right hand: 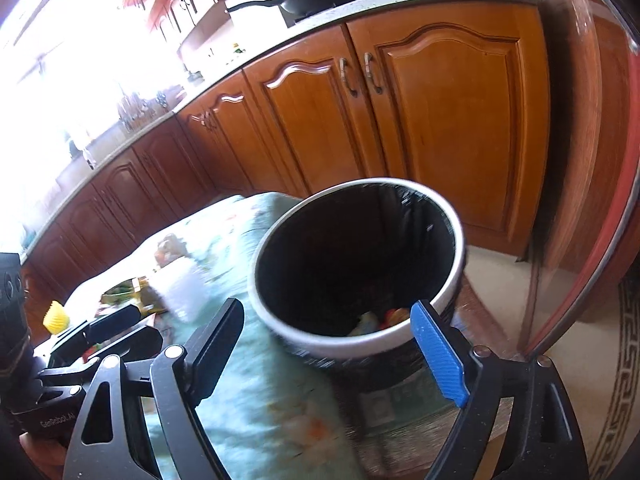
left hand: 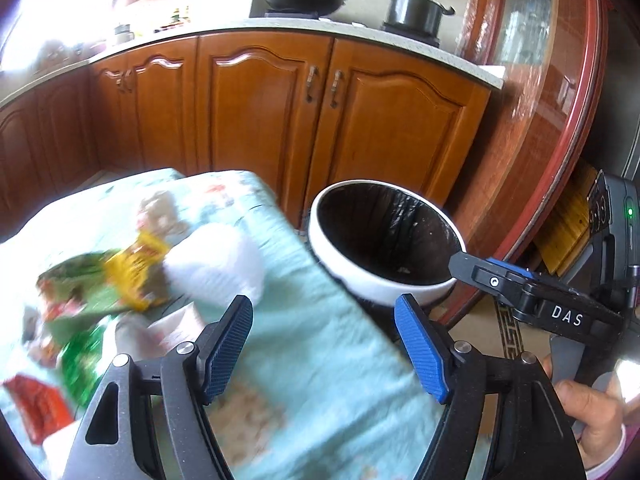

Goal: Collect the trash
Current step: 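Move both tools back over the table toward the white foam pieces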

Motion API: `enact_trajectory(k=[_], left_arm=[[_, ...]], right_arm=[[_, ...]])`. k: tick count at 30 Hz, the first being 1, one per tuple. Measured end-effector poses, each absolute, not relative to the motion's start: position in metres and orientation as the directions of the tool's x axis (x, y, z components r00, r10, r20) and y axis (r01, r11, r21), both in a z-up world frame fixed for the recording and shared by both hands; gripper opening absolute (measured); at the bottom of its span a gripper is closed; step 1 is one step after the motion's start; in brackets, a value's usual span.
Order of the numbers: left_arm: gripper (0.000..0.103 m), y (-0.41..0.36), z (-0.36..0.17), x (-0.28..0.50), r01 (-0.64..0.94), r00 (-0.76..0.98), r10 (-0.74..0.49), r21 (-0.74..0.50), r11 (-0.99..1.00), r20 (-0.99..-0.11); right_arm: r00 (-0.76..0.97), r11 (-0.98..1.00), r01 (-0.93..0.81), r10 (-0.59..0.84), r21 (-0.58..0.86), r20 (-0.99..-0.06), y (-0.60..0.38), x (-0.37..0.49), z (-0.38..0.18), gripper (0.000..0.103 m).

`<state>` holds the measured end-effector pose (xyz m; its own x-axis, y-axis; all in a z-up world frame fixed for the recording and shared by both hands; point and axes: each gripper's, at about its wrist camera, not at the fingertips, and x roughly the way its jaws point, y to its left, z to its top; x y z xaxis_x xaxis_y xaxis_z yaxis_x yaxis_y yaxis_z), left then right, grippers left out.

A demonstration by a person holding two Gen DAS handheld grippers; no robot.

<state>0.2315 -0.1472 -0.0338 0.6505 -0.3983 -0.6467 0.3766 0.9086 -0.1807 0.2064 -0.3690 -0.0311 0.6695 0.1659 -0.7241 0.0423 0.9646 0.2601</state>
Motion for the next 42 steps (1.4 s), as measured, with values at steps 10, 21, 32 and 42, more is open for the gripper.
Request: enact_trajectory(k=[10,21,32,42], left_arm=[[0.073,-0.089,-0.024,0.172,0.316,0.686,-0.354,-0.178,0.932,-0.636],[0.073,-0.031,-0.017,0.131,0.265,0.708,-0.311,-0.169,0.949,-0.634],[0.079,0.001,-0.020,0.127,0.264,0.686,-0.270,-0.114,0.958,-0.676],[0.079,0.006,-0.032,0.147,0.306,0.657,-0.251,-0.053,0.950,-0.711]], right_arm=[[0.660,0.947,-0.017,0.251,0.320,-0.708,-0.318,0.176,-0.034,0.087],[0.625,0.938,-0.091,0.316,0.335,-0.714,-0.272,0.162,-0.042,0.087],[0.585,0.923,-0.156,0.374,0.352,-0.720,-0.233,0.165,-0.052,0.086],[0.573,0.928,-0.165,0.366,0.334,-0.733,-0.224,0.193,-0.061,0.082]])
